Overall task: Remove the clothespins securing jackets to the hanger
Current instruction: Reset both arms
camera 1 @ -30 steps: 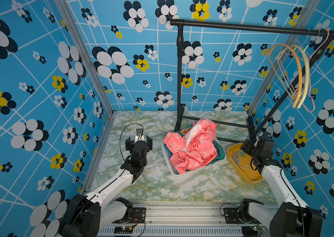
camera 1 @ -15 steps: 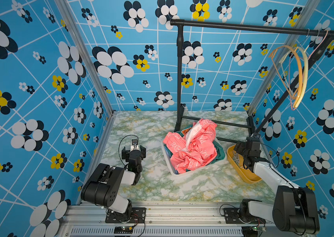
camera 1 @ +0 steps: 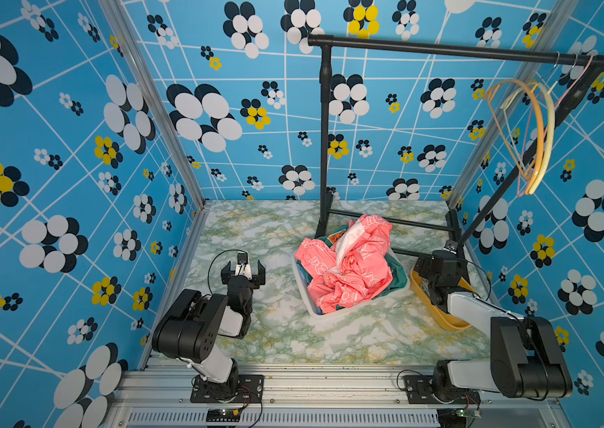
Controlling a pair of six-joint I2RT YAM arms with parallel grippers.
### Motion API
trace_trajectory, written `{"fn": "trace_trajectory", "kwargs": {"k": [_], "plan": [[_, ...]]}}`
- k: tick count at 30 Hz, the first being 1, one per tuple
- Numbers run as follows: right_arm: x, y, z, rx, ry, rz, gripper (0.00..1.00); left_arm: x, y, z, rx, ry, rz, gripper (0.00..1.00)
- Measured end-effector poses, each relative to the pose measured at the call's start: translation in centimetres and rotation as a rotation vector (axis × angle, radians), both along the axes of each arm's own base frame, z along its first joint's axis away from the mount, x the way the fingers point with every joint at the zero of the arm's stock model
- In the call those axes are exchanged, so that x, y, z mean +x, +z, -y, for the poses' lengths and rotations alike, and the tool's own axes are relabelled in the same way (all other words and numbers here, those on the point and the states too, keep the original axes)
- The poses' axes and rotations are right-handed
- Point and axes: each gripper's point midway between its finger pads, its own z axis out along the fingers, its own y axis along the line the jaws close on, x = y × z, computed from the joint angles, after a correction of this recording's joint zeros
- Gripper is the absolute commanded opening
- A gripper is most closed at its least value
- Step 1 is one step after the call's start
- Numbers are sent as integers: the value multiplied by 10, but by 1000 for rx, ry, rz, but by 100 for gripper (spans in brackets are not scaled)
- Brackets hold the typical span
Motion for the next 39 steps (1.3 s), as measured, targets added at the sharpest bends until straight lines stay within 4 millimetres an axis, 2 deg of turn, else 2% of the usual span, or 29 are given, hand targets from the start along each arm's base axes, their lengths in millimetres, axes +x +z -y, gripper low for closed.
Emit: {"fn": "trace_trajectory", "kwargs": {"k": [4, 10, 15, 21, 24, 29, 33, 39], "plan": [[4, 1, -10, -44, 34, -2, 98, 0, 0, 1, -2, -6, 1, 99], [9, 13, -8, -97, 40, 77, 99, 0, 0, 1, -2, -9, 2, 99], [13, -7, -20, -128, 115, 46, 99, 0, 0, 1, -2, -9, 1, 99], [20, 0, -32, -131, 188, 140, 99, 0, 0, 1, -2, -9, 1, 99], [12, -20, -34, -128, 213, 83, 99, 3, 0, 1, -4, -4, -5, 100], [13, -18, -31, -123, 203, 96, 99, 19, 1, -8, -37, 20, -41, 99], [13, -17, -31, -123, 202, 97, 99, 26, 6, -27, -86, 58, -47, 99], [13, -17, -31, -123, 201, 97, 99, 23, -6, -24, -111, 45, -97, 99]]}}
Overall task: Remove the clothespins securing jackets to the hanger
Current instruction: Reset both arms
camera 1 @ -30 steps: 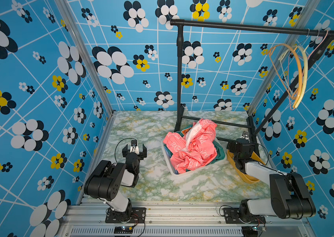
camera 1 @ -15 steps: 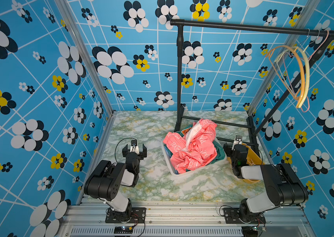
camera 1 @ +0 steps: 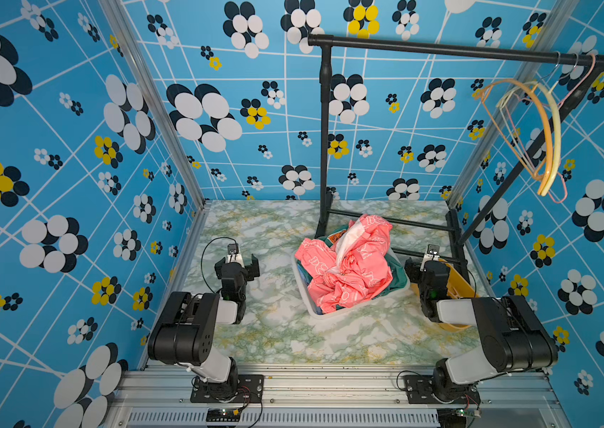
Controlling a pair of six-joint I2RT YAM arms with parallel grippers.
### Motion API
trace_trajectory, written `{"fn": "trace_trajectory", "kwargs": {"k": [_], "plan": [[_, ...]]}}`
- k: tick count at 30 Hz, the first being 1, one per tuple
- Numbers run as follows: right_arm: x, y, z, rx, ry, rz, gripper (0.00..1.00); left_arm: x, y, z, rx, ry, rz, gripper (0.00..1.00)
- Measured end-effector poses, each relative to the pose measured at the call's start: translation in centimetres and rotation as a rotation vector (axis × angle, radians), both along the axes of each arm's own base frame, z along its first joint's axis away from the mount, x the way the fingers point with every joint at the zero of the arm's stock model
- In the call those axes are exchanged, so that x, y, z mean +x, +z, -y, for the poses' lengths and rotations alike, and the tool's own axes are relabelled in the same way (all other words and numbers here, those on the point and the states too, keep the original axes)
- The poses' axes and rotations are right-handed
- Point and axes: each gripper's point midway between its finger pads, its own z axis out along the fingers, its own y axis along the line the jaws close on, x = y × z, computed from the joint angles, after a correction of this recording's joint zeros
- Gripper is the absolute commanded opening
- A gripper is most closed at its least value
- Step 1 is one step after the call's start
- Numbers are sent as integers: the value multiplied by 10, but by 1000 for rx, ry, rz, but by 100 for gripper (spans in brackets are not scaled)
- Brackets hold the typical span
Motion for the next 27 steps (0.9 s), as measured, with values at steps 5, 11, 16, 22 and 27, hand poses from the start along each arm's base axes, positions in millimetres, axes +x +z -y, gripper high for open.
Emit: {"fn": "trace_trajectory", "kwargs": {"k": [5, 11, 16, 22, 27], "plan": [[0, 0, 0, 0, 0, 1, 99, 0, -2, 2, -5, -10, -9, 99], [0, 0, 0, 0, 0, 1, 99, 0, -2, 3, -9, -16, -9, 100], [0, 0, 0, 0, 0, 0, 99, 0, -2, 3, -10, -16, -9, 100], [0, 0, 0, 2, -1, 2, 99, 0, -2, 3, -9, -16, -9, 99], [0, 0, 0, 2, -1, 1, 99, 0, -2, 3, -9, -16, -9, 99]]}}
